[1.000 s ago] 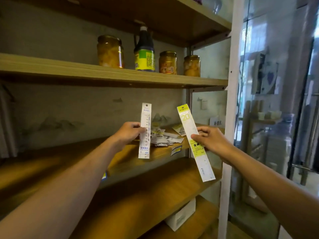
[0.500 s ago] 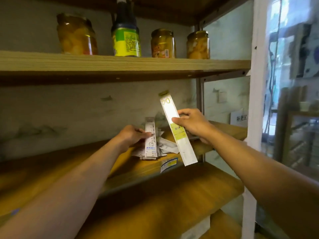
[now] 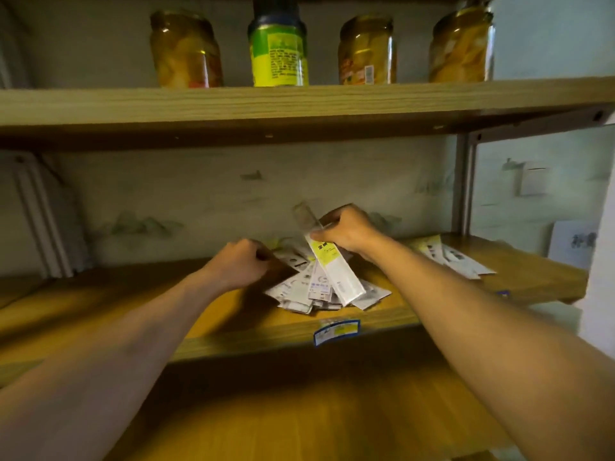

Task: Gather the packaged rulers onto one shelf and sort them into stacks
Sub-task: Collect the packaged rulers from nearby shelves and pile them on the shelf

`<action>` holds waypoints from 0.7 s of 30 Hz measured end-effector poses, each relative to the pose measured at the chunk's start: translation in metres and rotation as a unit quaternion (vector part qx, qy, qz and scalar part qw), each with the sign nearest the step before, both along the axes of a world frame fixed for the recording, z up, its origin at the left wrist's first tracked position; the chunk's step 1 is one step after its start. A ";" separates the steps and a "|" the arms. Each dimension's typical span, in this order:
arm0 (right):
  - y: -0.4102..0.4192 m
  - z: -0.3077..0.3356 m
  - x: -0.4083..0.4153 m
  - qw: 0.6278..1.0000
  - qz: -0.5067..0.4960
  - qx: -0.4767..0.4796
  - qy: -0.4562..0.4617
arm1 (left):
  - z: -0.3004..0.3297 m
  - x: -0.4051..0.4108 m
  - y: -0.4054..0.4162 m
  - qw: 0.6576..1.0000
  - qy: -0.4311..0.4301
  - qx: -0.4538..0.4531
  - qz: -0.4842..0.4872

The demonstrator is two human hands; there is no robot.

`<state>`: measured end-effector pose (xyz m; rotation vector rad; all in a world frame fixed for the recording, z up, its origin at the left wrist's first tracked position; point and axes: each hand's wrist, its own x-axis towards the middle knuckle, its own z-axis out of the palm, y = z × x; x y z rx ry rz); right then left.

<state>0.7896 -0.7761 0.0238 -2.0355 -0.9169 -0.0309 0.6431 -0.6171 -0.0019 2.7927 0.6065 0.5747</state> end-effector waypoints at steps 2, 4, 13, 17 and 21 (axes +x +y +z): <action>0.007 -0.006 0.003 0.997 0.011 -0.075 -0.033 | -0.004 -0.011 0.008 1.000 0.012 0.022 -0.003; 0.011 -0.014 0.006 0.988 0.020 -0.140 -0.067 | -0.005 -0.021 0.011 0.999 0.007 0.043 -0.003; -0.012 0.001 -0.005 0.961 0.045 -0.198 -0.190 | 0.009 -0.044 0.035 0.995 0.054 0.088 0.000; -0.031 0.005 -0.002 0.949 0.030 -0.237 -0.204 | 0.011 -0.030 0.021 0.996 0.046 0.080 -0.018; -0.045 -0.001 0.003 0.949 0.016 -0.245 -0.197 | 0.007 -0.008 -0.001 0.996 0.028 0.060 -0.053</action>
